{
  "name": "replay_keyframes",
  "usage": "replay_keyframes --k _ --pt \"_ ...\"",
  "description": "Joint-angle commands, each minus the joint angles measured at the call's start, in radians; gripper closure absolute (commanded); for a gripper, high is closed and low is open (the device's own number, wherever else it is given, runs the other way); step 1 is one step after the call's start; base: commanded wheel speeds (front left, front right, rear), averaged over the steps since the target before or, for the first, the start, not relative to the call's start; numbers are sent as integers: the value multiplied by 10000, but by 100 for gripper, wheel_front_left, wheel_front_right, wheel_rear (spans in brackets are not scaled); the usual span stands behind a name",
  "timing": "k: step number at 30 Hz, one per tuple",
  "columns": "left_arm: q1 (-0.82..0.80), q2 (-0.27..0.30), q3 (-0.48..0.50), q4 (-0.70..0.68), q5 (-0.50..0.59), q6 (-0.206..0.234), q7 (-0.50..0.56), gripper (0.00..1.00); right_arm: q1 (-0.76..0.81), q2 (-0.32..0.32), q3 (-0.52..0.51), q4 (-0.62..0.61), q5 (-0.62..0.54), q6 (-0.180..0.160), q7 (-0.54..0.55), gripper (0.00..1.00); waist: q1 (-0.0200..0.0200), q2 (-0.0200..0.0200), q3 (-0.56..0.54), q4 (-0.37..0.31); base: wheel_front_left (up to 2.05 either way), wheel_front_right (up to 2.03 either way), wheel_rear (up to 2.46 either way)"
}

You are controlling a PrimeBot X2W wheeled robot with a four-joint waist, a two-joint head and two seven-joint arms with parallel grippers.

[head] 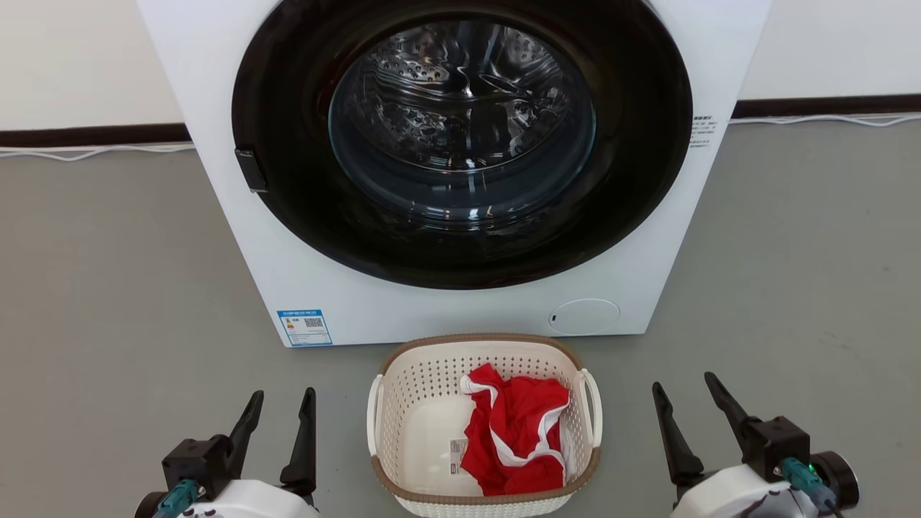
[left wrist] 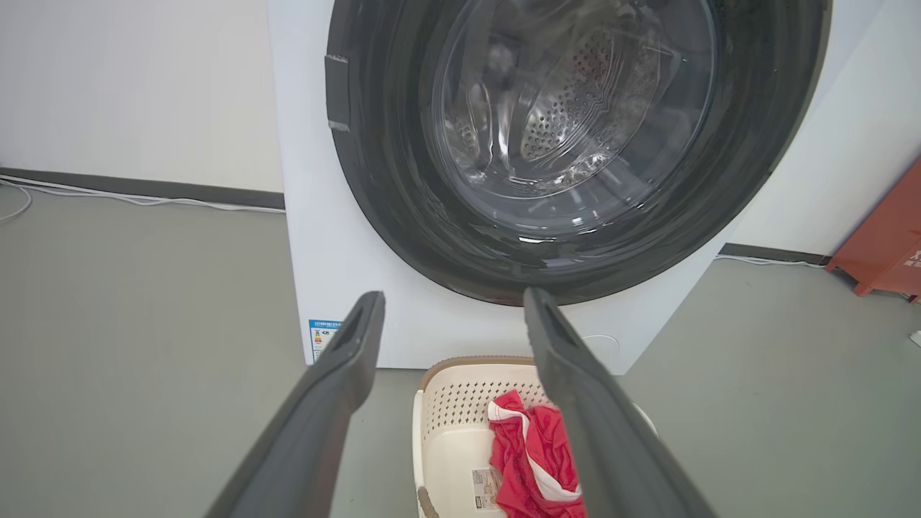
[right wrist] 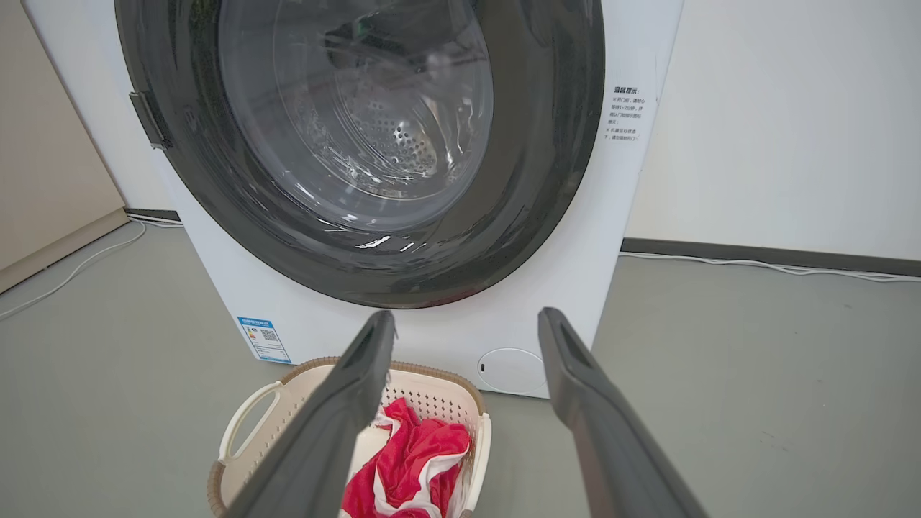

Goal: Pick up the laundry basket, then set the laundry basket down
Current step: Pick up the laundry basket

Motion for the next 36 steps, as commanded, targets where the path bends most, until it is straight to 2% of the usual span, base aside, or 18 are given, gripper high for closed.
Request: replay_keyframes --k 1,13,36 --pt "-300 112 250 -203 -27 -49 -107 0 -491 -34 200 -191 11 62 -139 0 0 0 40 -2 0 0 0" --pt "-1159 112 -84 493 -418 9 -107 0 -1516 -34 -28 997 -40 62 -139 0 0 0 1193 44 0 0 0" --pt "-5305 112 -1122 3435 -910 169 -107 0 -5331 -34 -668 4359 -640 62 -139 0 0 0 5337 110 0 0 0"
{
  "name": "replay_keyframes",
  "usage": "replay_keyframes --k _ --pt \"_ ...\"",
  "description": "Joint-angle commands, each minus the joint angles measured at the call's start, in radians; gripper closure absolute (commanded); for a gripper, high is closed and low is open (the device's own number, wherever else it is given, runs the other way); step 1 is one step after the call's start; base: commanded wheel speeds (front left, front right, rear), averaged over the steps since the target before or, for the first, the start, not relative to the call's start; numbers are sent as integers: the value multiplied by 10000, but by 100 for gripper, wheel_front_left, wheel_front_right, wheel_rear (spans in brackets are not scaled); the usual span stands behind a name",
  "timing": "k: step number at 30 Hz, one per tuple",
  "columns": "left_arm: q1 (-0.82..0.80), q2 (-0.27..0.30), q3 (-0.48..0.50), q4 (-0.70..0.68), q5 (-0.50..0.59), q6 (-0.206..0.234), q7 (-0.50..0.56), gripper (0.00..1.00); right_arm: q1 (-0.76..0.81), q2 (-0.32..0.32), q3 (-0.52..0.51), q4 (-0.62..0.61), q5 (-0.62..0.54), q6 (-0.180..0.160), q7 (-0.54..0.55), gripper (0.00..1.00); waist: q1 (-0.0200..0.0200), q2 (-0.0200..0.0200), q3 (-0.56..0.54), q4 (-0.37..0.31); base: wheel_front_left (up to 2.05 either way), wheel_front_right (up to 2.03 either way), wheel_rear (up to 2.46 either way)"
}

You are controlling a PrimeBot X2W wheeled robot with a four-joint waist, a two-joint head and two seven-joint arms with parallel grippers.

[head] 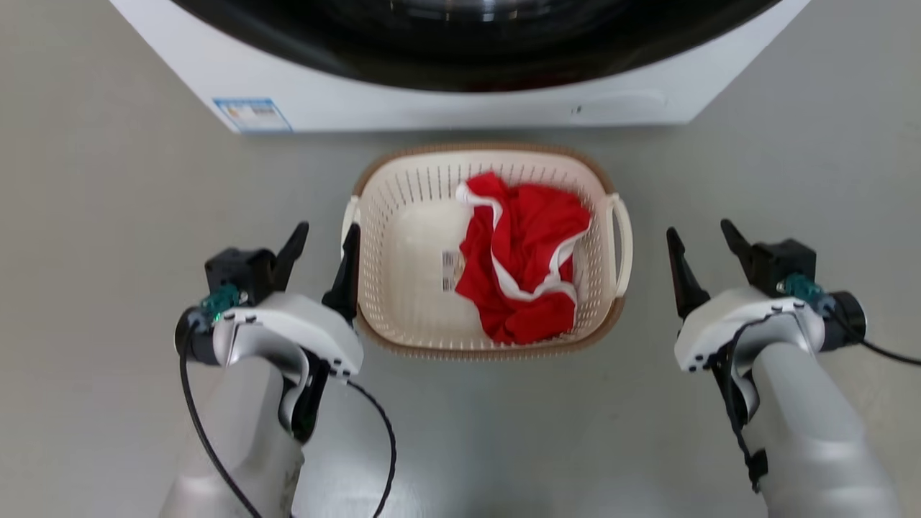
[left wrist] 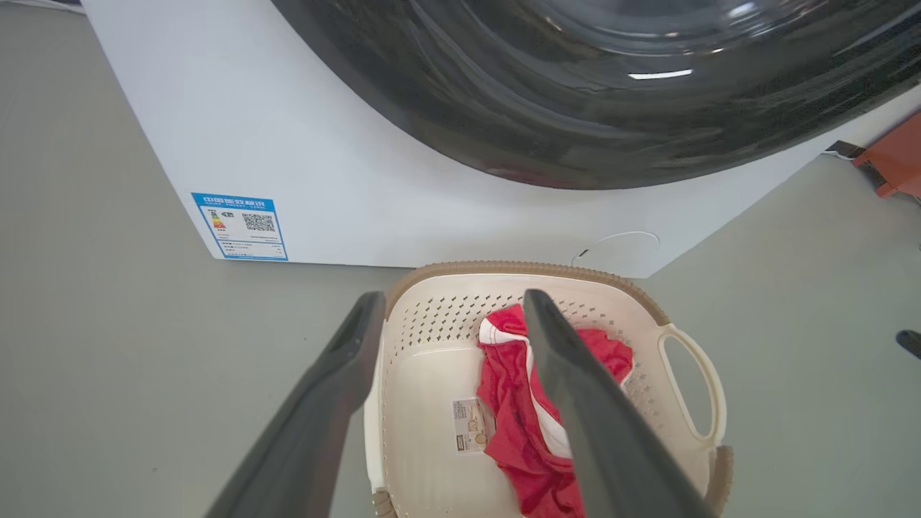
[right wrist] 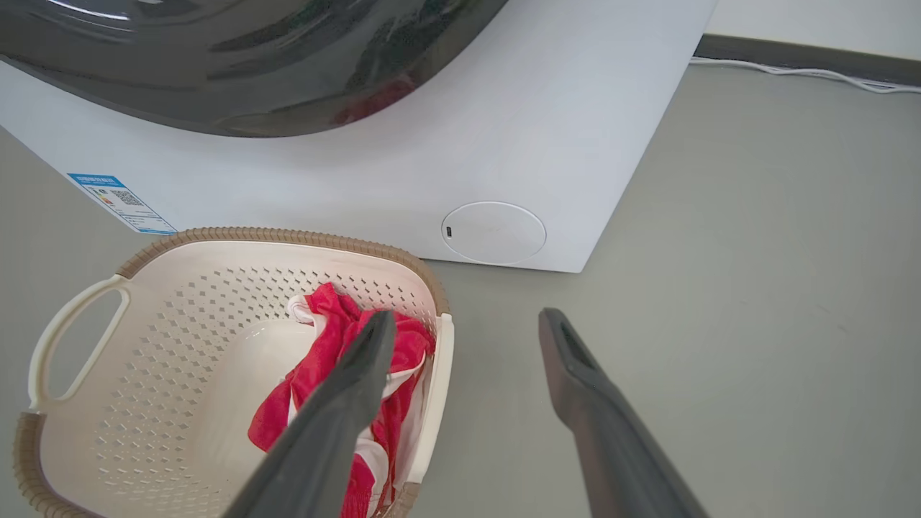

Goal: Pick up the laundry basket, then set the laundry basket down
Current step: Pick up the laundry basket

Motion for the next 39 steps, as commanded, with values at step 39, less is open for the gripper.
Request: replay_keyframes --k 39 --pt "-2665 166 -430 1952 -322 400 -93 0 -2059 37 213 1253 -250 62 -136 0 0 0 3001 5 0 0 0"
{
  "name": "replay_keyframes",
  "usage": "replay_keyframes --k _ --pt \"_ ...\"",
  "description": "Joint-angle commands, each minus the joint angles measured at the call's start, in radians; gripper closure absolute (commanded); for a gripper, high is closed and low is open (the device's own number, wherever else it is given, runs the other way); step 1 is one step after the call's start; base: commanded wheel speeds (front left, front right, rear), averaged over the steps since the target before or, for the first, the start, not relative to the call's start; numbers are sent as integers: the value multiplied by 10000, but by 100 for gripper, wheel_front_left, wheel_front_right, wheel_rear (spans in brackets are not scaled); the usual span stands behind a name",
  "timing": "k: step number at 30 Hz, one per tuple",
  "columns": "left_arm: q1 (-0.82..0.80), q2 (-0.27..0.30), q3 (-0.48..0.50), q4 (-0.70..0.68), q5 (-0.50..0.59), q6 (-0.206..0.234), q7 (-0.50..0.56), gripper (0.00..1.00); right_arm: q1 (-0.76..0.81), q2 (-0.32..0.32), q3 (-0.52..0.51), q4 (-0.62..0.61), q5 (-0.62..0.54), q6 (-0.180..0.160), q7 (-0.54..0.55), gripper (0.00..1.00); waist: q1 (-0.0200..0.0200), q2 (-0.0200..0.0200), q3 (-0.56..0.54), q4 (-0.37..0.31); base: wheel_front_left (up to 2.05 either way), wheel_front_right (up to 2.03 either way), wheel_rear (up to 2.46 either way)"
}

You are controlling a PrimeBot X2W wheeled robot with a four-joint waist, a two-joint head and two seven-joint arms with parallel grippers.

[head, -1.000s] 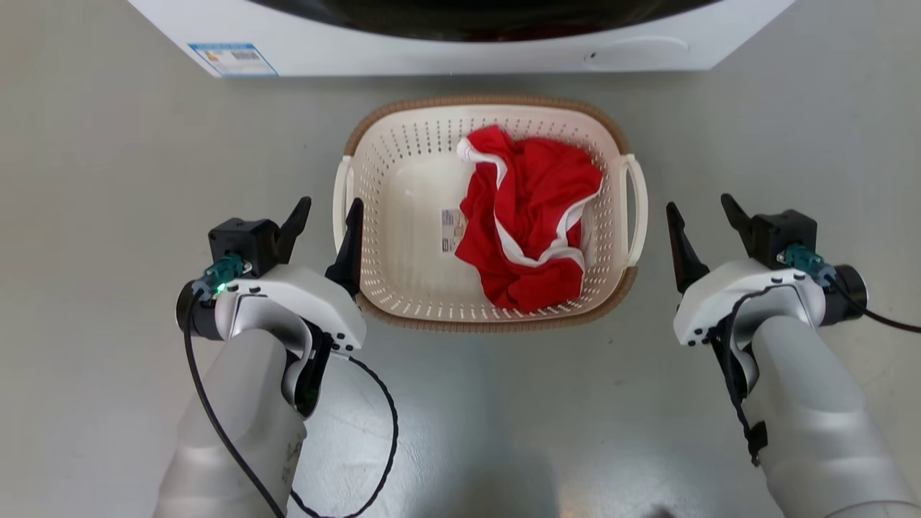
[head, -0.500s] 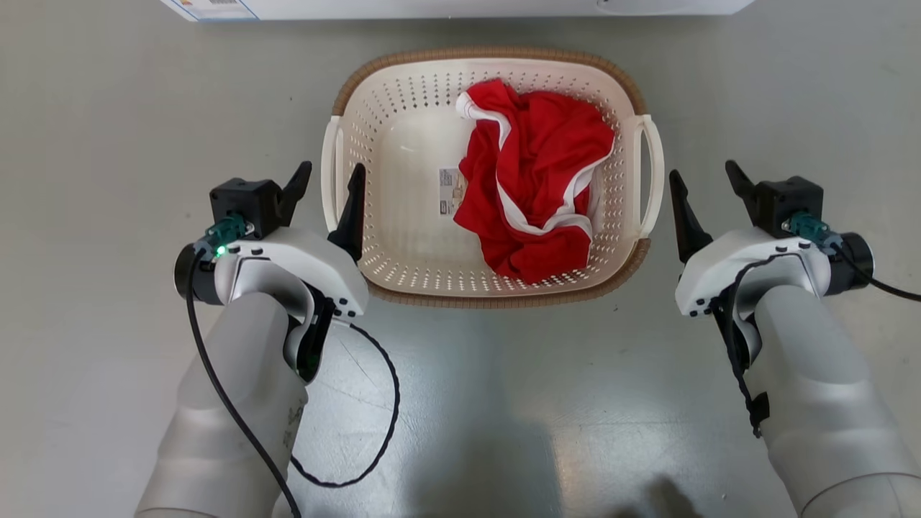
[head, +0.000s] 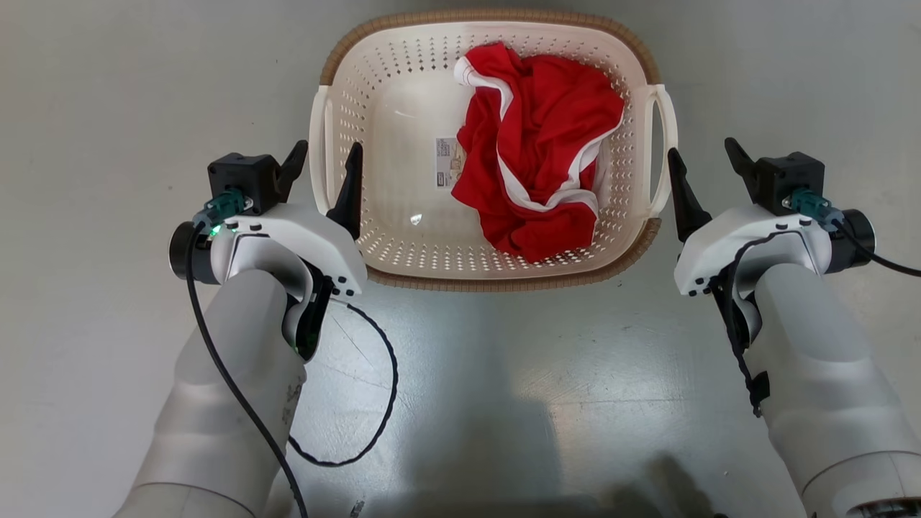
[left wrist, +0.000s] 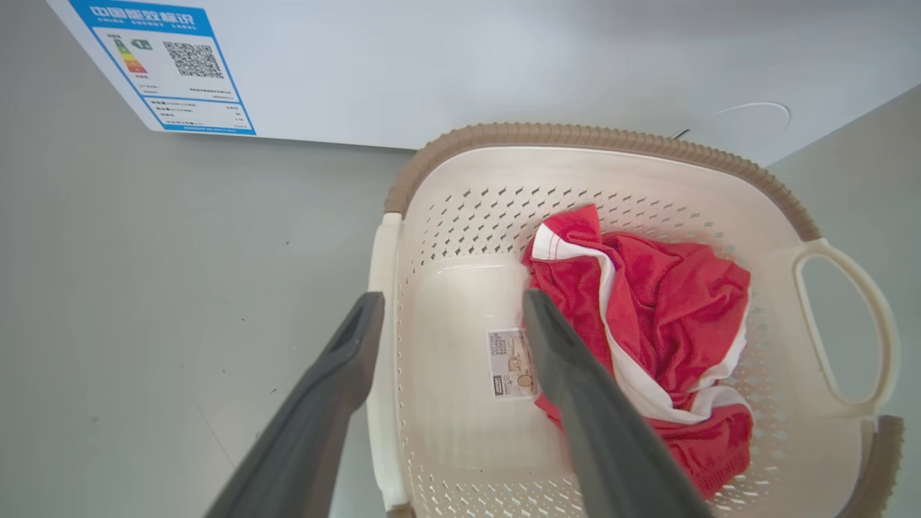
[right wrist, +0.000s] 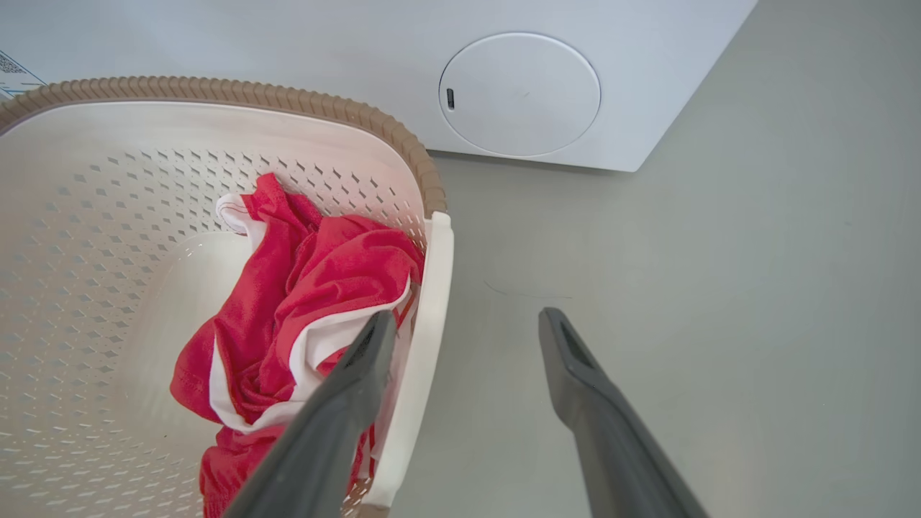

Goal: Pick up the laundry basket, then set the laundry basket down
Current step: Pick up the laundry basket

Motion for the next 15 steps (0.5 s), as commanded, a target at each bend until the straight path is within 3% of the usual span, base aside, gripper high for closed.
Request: replay_keyframes --k 1,15 --pt "-103 192 134 -17 -54 83 -63 0 40 93 235 -13 4 62 -136 0 0 0 107 -13 0 0 0" --pt "-787 192 188 574 159 213 -63 0 -288 93 453 161 106 62 -136 0 0 0 703 25 0 0 0"
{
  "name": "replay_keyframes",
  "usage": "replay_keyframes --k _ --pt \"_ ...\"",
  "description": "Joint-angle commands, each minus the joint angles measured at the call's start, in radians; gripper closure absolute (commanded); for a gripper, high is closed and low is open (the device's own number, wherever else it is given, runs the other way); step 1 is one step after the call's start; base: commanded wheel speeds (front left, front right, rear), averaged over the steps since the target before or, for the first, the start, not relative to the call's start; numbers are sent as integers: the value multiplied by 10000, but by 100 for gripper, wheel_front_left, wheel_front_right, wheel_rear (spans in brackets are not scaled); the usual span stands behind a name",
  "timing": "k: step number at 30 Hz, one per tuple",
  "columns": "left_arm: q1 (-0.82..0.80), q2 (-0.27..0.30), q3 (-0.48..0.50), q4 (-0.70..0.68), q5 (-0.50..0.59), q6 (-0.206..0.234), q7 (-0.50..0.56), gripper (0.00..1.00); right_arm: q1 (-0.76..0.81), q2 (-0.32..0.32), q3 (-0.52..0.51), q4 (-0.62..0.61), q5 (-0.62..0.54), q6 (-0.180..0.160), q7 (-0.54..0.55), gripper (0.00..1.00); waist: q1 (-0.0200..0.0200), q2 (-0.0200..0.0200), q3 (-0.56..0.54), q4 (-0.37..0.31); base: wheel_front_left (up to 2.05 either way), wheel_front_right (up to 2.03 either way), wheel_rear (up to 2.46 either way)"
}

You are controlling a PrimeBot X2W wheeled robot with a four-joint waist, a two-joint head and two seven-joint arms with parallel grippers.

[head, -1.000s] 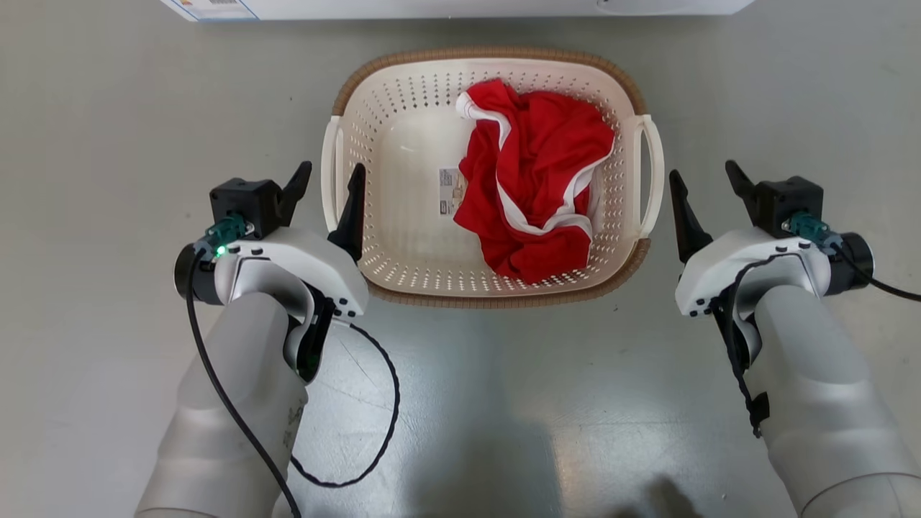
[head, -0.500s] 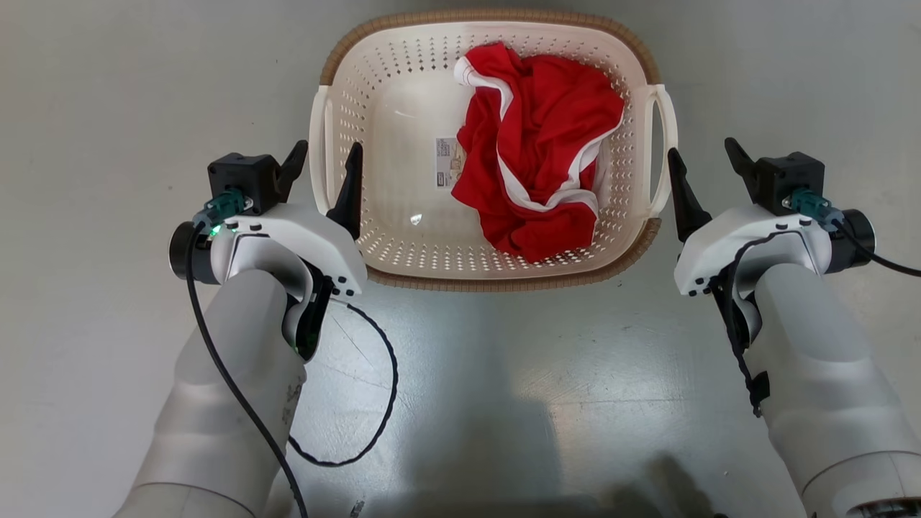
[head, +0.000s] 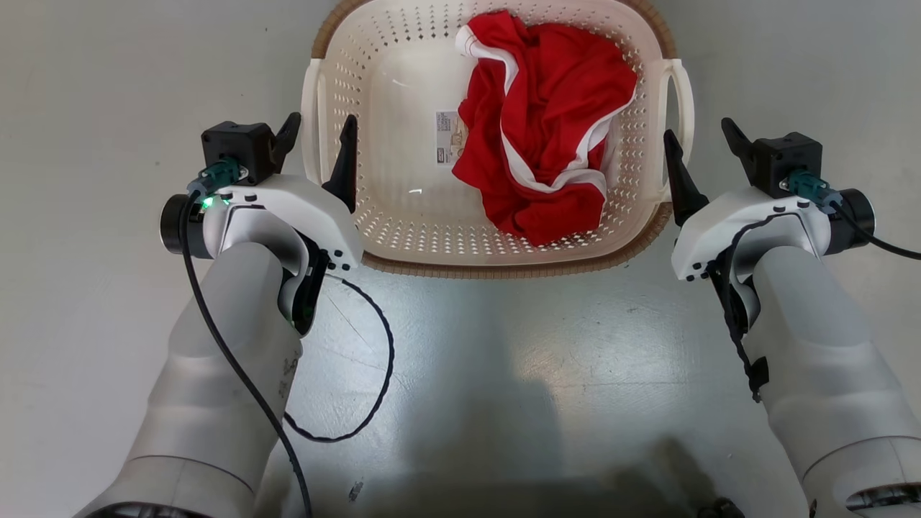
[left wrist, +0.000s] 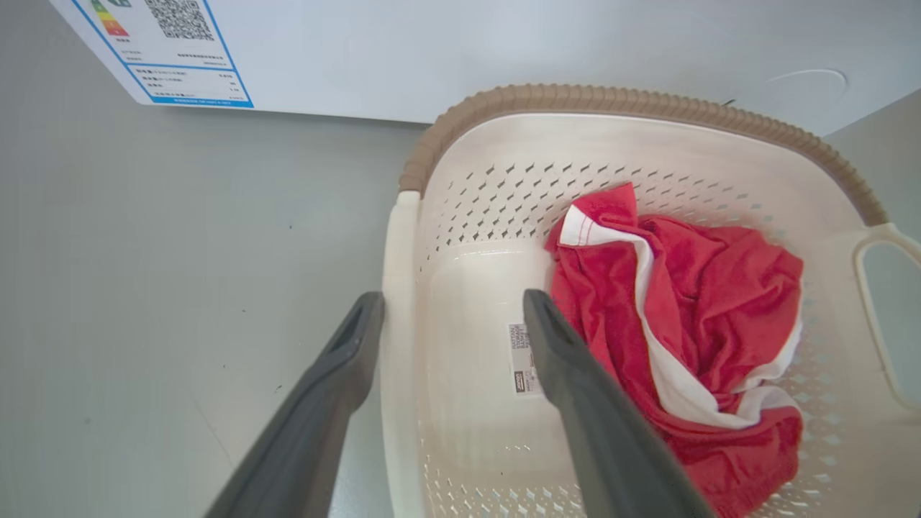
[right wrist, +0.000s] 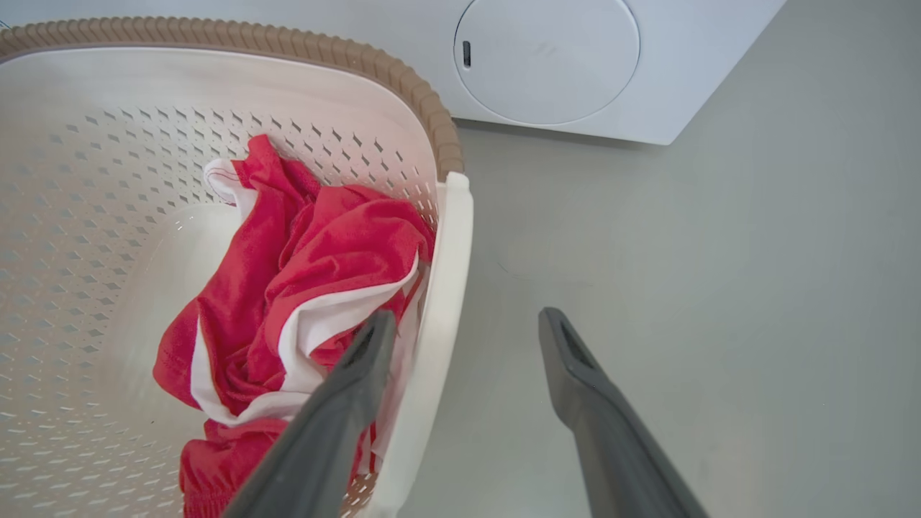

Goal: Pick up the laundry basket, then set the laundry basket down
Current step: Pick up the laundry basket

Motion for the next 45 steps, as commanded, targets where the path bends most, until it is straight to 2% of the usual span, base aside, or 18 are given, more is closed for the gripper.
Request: replay_keyframes --k 1,20,45 --pt "-11 206 198 -43 95 75 -63 0 185 118 211 -45 105 62 -134 0 -1 0 73 0 0 0 0" --pt "-675 206 -264 897 166 95 -63 0 -254 118 756 352 561 62 -134 0 -1 0 605 -36 0 0 0" --pt "-1181 206 -1310 1679 -471 230 -63 0 -472 118 1332 890 1221 62 -134 0 -1 0 811 39 0 0 0"
